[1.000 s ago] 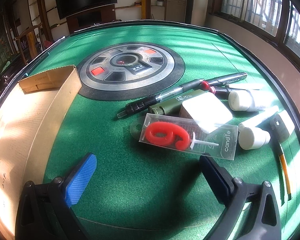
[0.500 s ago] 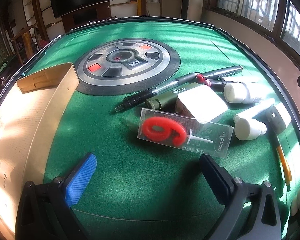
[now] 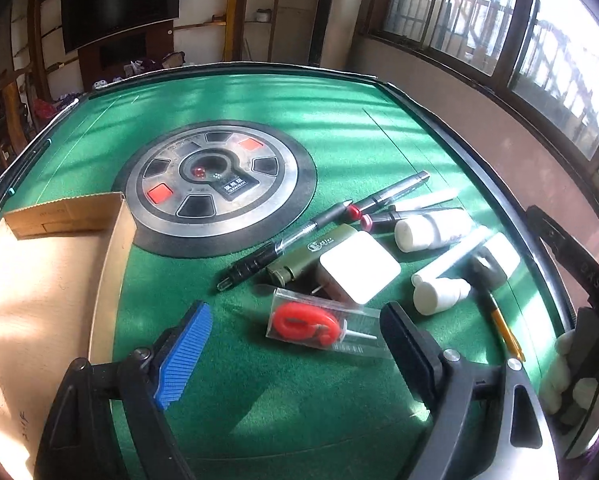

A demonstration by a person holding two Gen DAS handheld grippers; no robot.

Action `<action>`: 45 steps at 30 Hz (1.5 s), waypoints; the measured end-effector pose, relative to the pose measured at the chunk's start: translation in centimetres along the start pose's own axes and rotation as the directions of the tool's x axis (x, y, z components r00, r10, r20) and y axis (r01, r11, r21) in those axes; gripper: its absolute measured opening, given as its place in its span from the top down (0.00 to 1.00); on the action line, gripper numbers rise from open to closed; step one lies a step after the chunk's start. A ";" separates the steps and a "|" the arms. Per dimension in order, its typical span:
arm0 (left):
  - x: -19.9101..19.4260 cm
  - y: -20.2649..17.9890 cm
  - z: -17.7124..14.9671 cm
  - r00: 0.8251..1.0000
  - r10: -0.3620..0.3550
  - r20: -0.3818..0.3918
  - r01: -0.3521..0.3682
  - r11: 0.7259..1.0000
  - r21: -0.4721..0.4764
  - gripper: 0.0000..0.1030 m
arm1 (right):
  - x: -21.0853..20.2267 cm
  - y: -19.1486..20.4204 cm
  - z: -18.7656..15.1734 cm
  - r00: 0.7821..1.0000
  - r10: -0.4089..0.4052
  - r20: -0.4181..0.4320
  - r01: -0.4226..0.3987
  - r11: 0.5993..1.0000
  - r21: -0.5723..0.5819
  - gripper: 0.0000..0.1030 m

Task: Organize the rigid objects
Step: 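Close the left gripper on the candle package and lift it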

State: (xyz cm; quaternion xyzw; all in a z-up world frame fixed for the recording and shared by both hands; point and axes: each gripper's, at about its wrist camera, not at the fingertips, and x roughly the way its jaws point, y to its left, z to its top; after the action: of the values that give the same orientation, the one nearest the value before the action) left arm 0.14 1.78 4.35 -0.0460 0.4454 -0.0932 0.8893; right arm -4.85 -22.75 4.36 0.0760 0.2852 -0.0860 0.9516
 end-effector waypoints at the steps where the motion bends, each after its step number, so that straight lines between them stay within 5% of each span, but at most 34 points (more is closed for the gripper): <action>1: 0.6 0.4 0.7 1.000 -0.026 -0.008 0.026 0.999 -0.027 0.14 | 0.0 0.1 0.0 1.000 0.000 -0.001 0.000 1.000 -0.003 0.00; 7: 4.3 -1.0 1.8 0.985 -0.112 -0.135 0.124 0.989 0.085 0.17 | 0.4 0.1 -0.1 1.000 -0.005 -0.016 0.005 1.000 -0.012 0.00; 12: 2.3 -4.7 -2.0 0.946 -0.220 -0.240 0.282 0.922 0.266 0.25 | 0.7 0.0 0.0 0.999 0.010 -0.036 -0.011 1.000 -0.005 0.00; 16: -0.9 -6.3 -3.3 0.968 -0.187 -0.166 0.240 0.883 0.403 0.25 | 0.7 0.2 -0.1 0.999 0.014 -0.039 -0.015 1.000 -0.012 0.00; 19: -1.9 -8.2 -3.9 0.989 -0.125 -0.075 0.146 0.812 0.565 0.25 | 0.7 0.1 -0.1 0.999 0.015 -0.043 -0.015 1.000 -0.008 0.00; 23: -0.2 -9.8 -4.5 0.988 -0.100 -0.118 0.154 0.715 0.682 0.24 | 0.9 0.0 -0.1 0.999 0.004 -0.050 -0.004 1.000 -0.006 0.00; 26: 0.4 -10.0 -4.2 0.970 -0.140 -0.198 0.235 0.744 0.626 0.29 | 0.9 -0.2 0.0 0.999 -0.002 -0.046 0.002 1.000 -0.003 0.00; 28: 0.2 -9.8 -4.5 0.952 -0.169 -0.257 0.291 0.762 0.578 0.61 | 1.0 -0.3 0.0 0.999 -0.003 -0.048 0.003 1.000 0.002 0.00; 30: -0.2 -9.5 -5.3 0.948 -0.164 -0.272 0.297 0.762 0.576 0.72 | 1.2 -0.4 0.0 0.999 -0.002 -0.053 0.003 1.000 0.007 0.00; 35: -0.4 -9.9 -6.6 0.955 -0.158 -0.250 0.281 0.748 0.601 0.70 | 1.3 -0.3 0.0 0.998 -0.004 -0.056 0.004 1.000 0.003 0.00; 38: -1.4 -9.0 -6.1 0.955 -0.186 -0.230 0.285 0.791 0.541 0.67 | 1.2 -0.4 0.0 0.999 -0.012 -0.051 0.012 1.000 0.003 0.00; 42: -4.0 -6.7 -6.4 0.977 -0.169 -0.130 0.212 0.845 0.490 0.28 | 1.5 -0.4 -0.1 0.998 -0.020 -0.064 0.020 1.000 0.000 0.00; 45: -4.1 -6.4 -7.8 0.976 -0.165 -0.139 0.212 0.852 0.479 0.28 | 1.7 -0.2 -0.2 0.998 -0.024 -0.066 0.024 1.000 -0.013 0.00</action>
State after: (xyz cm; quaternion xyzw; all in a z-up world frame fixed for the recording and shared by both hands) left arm -9.30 -3.62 3.93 0.1424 0.4410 -0.2921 0.8366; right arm -3.55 -23.10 3.25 0.0695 0.3177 -0.0931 0.9410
